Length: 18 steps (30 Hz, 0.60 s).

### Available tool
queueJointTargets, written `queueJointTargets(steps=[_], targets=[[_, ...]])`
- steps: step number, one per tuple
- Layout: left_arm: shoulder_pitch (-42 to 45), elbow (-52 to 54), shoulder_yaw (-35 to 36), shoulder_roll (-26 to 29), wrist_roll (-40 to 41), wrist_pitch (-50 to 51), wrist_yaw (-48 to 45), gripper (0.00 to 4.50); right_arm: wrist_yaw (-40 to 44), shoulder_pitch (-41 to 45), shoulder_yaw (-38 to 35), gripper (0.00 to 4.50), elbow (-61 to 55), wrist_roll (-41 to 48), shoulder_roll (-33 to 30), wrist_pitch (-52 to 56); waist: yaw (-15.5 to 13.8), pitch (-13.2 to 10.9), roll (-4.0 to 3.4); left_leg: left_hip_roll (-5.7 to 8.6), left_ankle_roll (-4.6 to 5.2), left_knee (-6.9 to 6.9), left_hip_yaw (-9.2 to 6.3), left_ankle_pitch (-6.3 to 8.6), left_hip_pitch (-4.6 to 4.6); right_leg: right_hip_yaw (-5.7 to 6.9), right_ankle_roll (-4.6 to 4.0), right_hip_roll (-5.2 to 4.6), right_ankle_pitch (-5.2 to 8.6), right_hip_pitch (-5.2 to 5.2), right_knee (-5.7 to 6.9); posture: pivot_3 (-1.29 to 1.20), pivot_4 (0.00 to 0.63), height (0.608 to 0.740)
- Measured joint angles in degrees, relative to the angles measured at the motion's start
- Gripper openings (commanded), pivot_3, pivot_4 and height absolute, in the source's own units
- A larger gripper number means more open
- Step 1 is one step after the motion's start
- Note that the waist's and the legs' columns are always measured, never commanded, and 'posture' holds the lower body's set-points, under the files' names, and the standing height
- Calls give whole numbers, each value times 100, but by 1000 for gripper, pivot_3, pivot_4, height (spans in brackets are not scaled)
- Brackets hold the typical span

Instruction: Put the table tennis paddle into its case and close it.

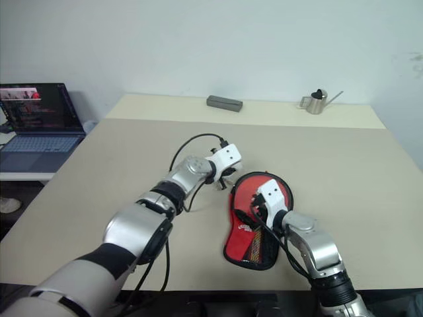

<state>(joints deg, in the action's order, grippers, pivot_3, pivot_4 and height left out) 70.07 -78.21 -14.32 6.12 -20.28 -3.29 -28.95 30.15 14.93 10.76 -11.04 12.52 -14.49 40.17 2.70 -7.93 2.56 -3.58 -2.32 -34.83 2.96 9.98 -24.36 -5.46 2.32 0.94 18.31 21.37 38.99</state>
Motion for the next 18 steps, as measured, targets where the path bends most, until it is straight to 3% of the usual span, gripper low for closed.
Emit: queueJointTargets(steps=[18], targets=[[338, -94, 335, -456, -1, 7, 770, 233, -235, -314, 4, 4500, -518, 85, 39, 293, -1, -1, 2, 1, -7, 0, -1, 4, -6, 1, 3, 0, 3, 4, -2, 0, 150, 740]])
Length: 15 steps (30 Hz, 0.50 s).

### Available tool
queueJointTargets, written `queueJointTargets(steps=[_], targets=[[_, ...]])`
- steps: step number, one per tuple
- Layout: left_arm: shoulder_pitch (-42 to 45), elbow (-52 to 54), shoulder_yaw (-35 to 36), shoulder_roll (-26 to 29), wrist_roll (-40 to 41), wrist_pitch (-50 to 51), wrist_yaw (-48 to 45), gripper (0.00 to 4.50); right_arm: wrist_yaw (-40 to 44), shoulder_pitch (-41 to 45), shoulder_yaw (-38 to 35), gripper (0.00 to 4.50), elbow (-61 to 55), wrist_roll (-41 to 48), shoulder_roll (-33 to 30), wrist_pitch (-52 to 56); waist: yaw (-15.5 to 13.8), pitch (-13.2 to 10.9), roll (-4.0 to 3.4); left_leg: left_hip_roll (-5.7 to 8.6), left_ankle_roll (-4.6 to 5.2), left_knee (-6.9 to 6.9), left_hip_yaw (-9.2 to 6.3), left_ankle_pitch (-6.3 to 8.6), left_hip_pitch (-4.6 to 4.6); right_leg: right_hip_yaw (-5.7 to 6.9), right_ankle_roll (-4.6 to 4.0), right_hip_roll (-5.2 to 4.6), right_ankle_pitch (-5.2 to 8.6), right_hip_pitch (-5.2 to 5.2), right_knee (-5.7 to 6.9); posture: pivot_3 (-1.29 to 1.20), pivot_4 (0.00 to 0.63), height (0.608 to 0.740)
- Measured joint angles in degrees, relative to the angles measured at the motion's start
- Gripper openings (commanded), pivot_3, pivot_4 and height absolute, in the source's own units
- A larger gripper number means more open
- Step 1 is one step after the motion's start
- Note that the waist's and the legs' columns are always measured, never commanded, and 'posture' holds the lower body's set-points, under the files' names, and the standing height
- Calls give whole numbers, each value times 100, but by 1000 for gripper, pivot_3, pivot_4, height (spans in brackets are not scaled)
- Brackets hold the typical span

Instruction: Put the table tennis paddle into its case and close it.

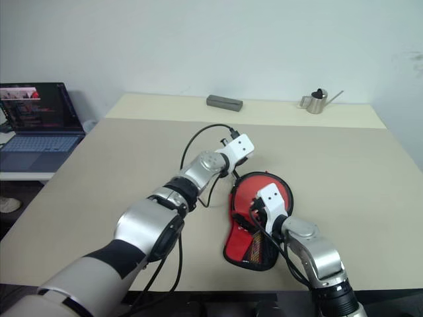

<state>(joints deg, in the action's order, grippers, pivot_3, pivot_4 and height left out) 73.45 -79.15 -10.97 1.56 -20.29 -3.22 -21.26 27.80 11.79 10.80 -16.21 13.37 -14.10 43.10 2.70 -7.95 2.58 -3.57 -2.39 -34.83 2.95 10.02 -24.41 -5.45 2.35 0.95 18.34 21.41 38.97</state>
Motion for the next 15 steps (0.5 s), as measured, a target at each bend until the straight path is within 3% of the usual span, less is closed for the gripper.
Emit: queueJointTargets(steps=[15], targets=[[65, -41, 467, -523, 142, 165, 566, 233, -415, -424, 10, 4500, -514, 131, 144, 161, -12, 0, 1, 1, -2, 0, 0, 1, 0, 0, 1, 0, 1, 0, -1, 0, 150, 740]])
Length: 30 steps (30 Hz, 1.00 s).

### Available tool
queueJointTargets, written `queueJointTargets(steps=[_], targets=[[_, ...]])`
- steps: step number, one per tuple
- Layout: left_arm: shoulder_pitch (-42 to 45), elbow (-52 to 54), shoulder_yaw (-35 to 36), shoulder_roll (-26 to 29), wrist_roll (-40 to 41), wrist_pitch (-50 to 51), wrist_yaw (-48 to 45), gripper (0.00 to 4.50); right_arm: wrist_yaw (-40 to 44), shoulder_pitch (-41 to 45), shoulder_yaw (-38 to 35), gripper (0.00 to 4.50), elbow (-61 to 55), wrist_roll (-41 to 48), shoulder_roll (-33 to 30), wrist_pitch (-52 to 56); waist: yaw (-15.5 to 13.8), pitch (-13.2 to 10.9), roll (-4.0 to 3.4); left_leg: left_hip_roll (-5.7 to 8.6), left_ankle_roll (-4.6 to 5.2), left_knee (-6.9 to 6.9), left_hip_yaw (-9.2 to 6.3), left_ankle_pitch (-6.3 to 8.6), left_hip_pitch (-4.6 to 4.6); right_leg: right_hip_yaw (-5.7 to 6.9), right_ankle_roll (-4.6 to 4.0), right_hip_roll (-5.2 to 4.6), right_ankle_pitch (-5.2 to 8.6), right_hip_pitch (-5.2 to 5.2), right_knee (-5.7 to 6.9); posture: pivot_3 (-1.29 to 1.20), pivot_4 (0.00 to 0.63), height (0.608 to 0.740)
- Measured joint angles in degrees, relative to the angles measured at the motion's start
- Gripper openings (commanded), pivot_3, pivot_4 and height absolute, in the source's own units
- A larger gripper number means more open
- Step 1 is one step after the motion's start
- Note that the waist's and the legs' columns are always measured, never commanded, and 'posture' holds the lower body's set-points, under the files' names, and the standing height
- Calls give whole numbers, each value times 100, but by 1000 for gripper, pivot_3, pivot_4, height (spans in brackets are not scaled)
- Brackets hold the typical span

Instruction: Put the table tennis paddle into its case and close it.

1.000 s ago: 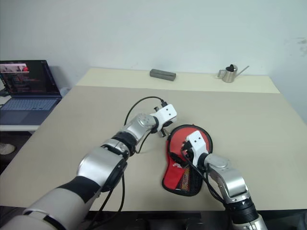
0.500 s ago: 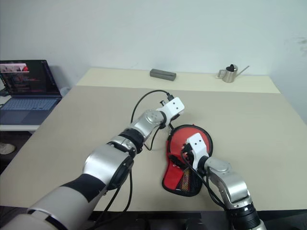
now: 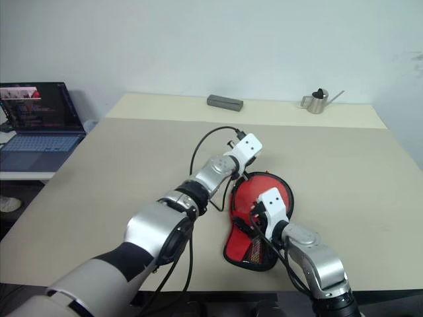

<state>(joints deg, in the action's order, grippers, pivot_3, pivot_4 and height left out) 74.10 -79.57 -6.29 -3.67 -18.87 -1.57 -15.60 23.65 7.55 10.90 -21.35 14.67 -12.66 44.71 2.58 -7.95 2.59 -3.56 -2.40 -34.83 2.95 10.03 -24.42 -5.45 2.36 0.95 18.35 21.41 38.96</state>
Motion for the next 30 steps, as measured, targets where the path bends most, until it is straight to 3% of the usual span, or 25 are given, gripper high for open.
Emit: queueJointTargets(steps=[30], targets=[[234, -98, -557, -287, -816, -161, -15, 233, -805, -1052, 221, 4500, -1124, 10, 258, 188, -26, -1, 2, 1, -4, 1, -2, 2, -2, 1, -1, 0, 4, 1, -2, 0, 150, 740]])
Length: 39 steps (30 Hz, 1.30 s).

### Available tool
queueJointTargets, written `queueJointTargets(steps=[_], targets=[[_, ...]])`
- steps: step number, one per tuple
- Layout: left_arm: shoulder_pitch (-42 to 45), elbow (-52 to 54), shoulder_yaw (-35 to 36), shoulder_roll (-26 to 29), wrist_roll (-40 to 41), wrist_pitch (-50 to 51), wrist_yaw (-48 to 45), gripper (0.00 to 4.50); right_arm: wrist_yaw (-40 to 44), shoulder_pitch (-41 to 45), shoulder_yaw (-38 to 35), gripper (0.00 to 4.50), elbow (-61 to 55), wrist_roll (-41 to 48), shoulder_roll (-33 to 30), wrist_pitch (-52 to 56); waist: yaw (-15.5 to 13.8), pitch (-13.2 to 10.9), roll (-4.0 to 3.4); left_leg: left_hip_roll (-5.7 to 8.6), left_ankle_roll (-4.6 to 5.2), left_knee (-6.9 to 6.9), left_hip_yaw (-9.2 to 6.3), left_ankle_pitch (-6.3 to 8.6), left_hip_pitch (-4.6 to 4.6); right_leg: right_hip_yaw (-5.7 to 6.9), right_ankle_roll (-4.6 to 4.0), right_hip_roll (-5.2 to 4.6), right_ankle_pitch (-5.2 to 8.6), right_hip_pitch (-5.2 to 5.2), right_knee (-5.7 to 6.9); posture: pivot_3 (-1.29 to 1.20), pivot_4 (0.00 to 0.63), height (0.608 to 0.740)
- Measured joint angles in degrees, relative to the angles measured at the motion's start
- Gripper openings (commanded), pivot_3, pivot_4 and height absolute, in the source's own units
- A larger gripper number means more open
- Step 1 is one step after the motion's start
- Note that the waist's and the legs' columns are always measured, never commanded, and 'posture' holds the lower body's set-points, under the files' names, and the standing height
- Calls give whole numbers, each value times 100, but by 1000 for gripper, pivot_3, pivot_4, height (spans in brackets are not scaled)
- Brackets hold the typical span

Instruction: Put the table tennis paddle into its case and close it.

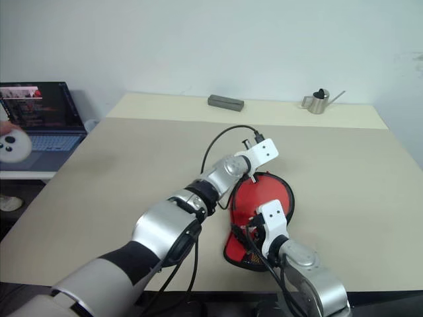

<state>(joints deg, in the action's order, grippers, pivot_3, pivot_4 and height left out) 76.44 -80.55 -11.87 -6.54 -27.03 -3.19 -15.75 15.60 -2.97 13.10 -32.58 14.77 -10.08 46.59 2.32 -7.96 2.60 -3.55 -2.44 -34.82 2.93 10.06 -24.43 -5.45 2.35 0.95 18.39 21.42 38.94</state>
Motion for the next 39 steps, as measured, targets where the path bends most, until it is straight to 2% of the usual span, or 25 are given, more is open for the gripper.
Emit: queueJointTargets(steps=[19, 30, 33, 39], targets=[[152, -64, -18, 97, -169, 141, 374, 233, -329, -509, 17, 4500, -547, 0, -1, 134, -49, -1, 1, 0, -2, 0, -5, 1, -5, 6, 1, -1, 4, 2, -2, 0, 150, 740], [289, -115, 377, 116, 9, 173, 617, 233, -369, -608, 30, 4500, -646, -9, -17, 138, -50, -2, 2, 0, -2, -1, -8, 1, -8, 10, 1, -1, 4, 4, -1, 0, 150, 740], [288, -114, 489, 113, 67, 178, 441, 233, -346, -535, 45, 4500, -583, -7, -18, 138, -41, -2, 3, 0, -2, -1, -7, 1, -7, 9, 1, 0, 3, 4, -1, 0, 150, 740], [59, -65, 715, 76, 474, 102, -777, 233, -173, -190, 53, 4500, -272, 37, -19, 147, 40, -1, 1, -3, -2, 0, -5, 1, 3, 3, 0, 3, 3, 0, 2, 0, 150, 740]])
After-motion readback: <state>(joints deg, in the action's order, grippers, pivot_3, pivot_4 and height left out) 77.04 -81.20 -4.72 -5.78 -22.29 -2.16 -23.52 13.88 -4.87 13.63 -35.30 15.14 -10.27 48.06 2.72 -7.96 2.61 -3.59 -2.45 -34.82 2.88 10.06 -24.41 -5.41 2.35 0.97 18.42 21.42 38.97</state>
